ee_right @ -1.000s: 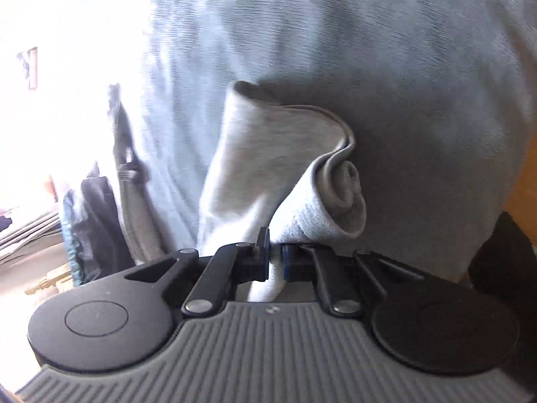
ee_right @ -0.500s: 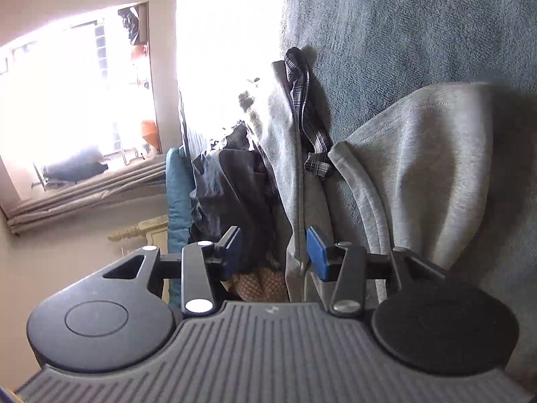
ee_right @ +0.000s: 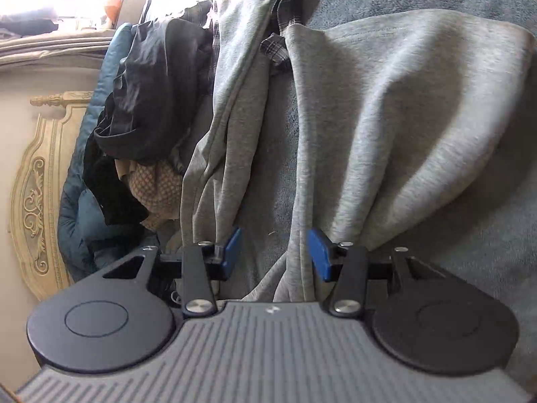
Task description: Fold clothes
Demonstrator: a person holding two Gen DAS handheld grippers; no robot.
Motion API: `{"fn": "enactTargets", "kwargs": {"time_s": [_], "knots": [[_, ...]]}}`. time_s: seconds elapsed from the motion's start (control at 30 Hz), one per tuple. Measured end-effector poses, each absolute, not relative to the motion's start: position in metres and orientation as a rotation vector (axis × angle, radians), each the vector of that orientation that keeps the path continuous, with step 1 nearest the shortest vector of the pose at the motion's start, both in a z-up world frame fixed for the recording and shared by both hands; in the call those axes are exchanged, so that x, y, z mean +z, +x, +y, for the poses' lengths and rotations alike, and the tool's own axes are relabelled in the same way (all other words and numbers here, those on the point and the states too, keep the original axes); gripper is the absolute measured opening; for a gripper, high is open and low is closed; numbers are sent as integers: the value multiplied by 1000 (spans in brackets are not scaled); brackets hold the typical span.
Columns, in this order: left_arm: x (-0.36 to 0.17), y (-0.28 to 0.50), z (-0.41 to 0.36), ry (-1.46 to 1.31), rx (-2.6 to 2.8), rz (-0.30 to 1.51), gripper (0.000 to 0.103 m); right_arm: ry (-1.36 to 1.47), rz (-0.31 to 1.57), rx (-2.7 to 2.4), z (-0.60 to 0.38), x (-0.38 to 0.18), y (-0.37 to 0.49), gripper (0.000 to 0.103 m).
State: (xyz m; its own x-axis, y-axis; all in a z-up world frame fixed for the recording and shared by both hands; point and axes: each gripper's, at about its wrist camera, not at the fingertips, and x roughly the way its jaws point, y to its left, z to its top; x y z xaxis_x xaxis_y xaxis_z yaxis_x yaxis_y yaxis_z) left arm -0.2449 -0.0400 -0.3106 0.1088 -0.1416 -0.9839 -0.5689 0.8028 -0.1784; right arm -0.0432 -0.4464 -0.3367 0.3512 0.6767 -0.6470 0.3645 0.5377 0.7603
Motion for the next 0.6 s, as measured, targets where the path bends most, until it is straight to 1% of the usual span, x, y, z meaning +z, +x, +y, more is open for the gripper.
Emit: {"fn": "enactTargets", "kwargs": {"time_s": [0.1,0.23,0.27,0.3,0.33,0.37,0.5,0.6], "knots": [[-307,-253,-31,-666,373,1430,61,961,1325,213,-426,-353,-20,44],[-303,-271,-17,-775,425,1389,61,897,1404,161,-412,-377,-11,43],[-302,-275,-13,-809,445,1375,61,893,1399,163,-410,-378,-11,38],[-302,-280,-9,-844,464,1361,61,888,1395,165,-408,-380,-12,23],[-304,-284,-5,-885,485,1344,61,882,1390,168,-407,-378,-14,13],[-306,-289,1,-931,508,1325,61,882,1381,164,-407,-374,-16,8],[-315,-305,21,-1080,592,1253,61,910,1322,155,-424,-345,-38,7],[-318,-315,31,-1140,634,1215,61,937,1273,149,-439,-319,-57,6]]}}
